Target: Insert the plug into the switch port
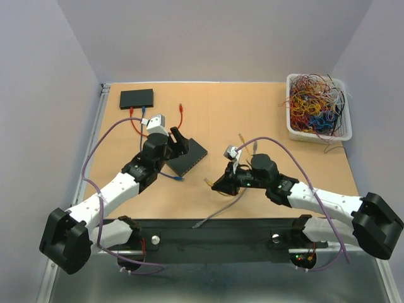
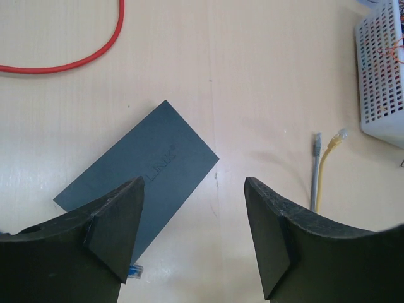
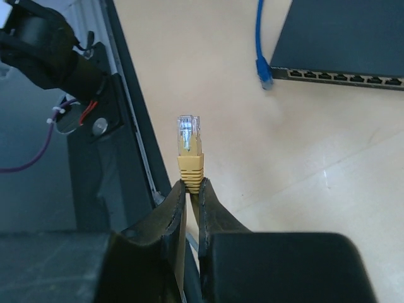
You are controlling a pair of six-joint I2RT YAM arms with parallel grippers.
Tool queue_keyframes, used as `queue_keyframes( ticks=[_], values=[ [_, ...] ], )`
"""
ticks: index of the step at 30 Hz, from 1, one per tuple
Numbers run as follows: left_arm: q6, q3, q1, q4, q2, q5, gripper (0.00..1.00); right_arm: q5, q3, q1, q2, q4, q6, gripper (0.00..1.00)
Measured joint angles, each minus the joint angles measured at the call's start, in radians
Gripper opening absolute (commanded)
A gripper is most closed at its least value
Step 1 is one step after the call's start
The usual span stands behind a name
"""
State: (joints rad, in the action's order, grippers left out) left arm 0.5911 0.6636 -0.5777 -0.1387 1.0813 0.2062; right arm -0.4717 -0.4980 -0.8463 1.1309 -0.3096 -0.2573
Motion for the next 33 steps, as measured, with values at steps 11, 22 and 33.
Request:
queue_keyframes(
  ticks=[11,22,33],
  values=[
    [-0.008,-0.018,0.016,-0.052,-0.010,0.014,0.75,-0.109,0.000,0.000,0.018,-0.066,-0.003,0.00],
    [0.019,-0.018,0.190,-0.091,0.147,-0.008,0.75,0.196,-0.186,0.000,0.327,0.069,-0.016,0.00],
    [0.002,0.058,0.260,-0.156,0.387,-0.083,0.74,0.335,-0.397,0.000,0.560,0.207,-0.026,0.00]
  ],
)
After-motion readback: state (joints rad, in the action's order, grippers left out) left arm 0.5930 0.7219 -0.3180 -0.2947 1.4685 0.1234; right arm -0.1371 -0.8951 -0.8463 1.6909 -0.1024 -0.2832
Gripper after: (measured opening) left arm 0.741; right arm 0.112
